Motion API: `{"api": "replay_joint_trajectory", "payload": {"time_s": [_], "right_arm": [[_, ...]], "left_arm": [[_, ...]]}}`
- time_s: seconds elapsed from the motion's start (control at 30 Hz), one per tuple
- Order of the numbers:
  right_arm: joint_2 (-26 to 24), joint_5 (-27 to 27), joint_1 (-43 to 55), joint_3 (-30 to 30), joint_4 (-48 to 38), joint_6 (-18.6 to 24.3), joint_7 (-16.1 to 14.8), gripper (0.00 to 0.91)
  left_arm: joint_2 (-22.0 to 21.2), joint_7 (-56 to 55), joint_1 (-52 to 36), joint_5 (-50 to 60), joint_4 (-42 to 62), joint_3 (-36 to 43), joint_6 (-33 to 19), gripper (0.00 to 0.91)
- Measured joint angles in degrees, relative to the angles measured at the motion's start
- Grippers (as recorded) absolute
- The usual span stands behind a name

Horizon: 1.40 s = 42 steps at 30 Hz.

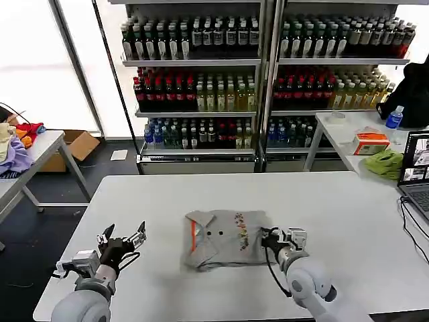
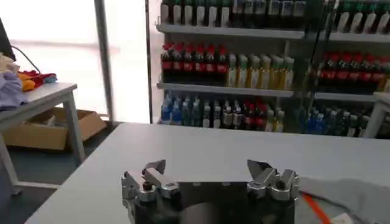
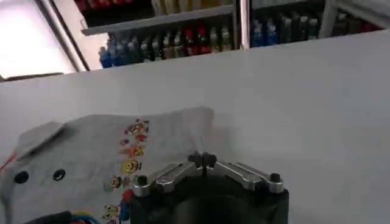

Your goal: Fold and organize the clothes.

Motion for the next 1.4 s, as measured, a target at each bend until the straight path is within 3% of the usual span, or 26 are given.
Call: {"api": "replay_joint_trajectory", "payload": {"time_s": [0.03,0.07,0.1,0.33,0.73,1.17,1.4], "right_arm": [[-0.21,-0.76,0.0,0.37,-0.29,0.01,-0.19,0.262],[-0.42,-1.57,-0.01,0.74,-0.5,0.01,-0.31,0.695],[-0.6,-2.27,-0.06,1.08,-0.61,0.02,-0.4,0.907],[-1.07,-7.71,-1.26,3.43,-0.28,0.18,-1.51,0.907],[-0.25,-17.04,-5.61,5.95,8.14,0.26,-4.04,0.907],[1.65,-17.24,-8.5,4.03,10.43,0.06,-3.28,0.907],[3.2,-15.22,-6.7,3.65,7.57,0.03,-3.32,0.907]], "left_arm": [[-0.07,0.0,0.0,0.06,0.0,0.08,-0.01,0.907],[-0.15,0.03,0.0,0.07,0.0,0.19,-0.01,0.907],[-0.19,0.03,-0.01,0.07,-0.01,0.24,-0.01,0.907],[-0.2,0.18,0.28,0.1,-0.15,0.39,0.03,0.907],[-1.0,0.28,0.57,0.35,-0.43,1.3,0.25,0.907],[-1.33,0.31,1.89,0.66,-0.98,1.09,0.25,0.907],[-1.93,0.49,2.45,0.66,-1.4,0.93,0.25,0.907]]}}
